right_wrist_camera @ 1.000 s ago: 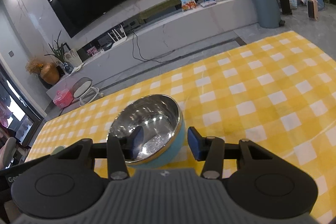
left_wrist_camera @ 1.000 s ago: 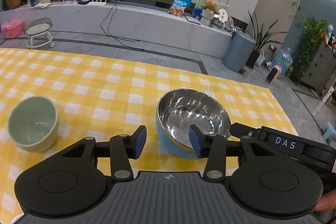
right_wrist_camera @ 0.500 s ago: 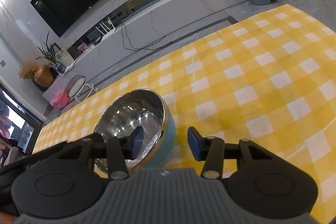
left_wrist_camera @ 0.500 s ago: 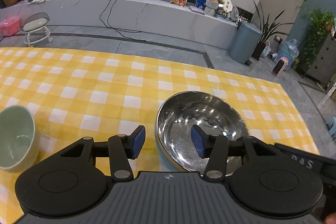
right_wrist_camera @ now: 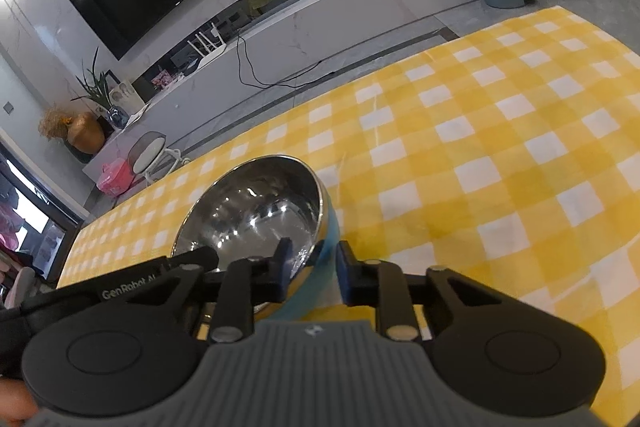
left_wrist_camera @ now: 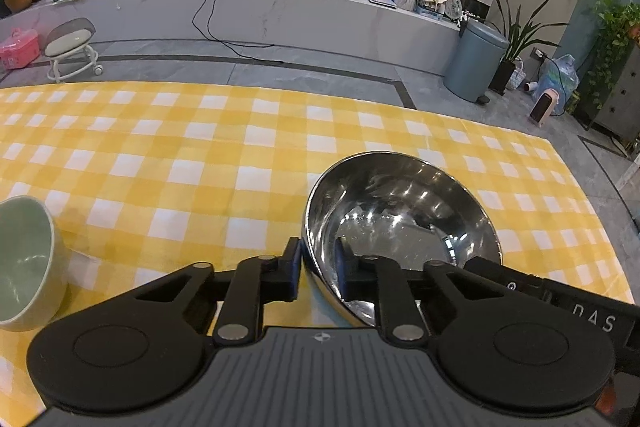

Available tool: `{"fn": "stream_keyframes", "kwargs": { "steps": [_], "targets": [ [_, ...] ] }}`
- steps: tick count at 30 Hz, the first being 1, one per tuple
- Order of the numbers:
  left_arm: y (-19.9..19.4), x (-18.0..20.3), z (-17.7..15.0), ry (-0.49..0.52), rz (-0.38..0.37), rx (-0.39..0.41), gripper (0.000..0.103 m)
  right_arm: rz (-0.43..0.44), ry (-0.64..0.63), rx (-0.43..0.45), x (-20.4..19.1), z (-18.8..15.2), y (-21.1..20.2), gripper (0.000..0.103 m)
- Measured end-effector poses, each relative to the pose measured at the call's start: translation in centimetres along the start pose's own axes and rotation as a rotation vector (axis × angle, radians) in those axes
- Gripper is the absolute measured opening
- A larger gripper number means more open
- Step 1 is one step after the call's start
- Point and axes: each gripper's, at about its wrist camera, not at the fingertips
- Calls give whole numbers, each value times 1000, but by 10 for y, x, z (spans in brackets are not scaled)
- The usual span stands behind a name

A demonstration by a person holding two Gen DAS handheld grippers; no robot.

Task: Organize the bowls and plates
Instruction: 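Lift the blue bowl with both tools and carry it over the orange bowl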

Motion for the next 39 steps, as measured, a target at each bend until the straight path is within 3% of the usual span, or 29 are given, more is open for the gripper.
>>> {"fn": "stream_keyframes", "kwargs": {
  "steps": [12,23,29,39],
  "targets": [
    [-26,6,-2,-22,22,-12,13,25,74,-35,5,4,-15,12],
    [-82,12,-2,-97,38,-19,13,109,102,-69,3,1,-66,12],
    [-116,21,-17,-118,22,-10,13,129,67,-80,6,-13,-104,11],
    [-150,14,-51,-251,-39,-17,13,114,25,-88,12,-39,-155,11]
  ]
}}
Point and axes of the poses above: each gripper's, at about its wrist camera, not at the fingertips, and y roughly the way its jaws point, x to its right, z to its top, and after that the axes turned 13 degrees about -z, right-handed
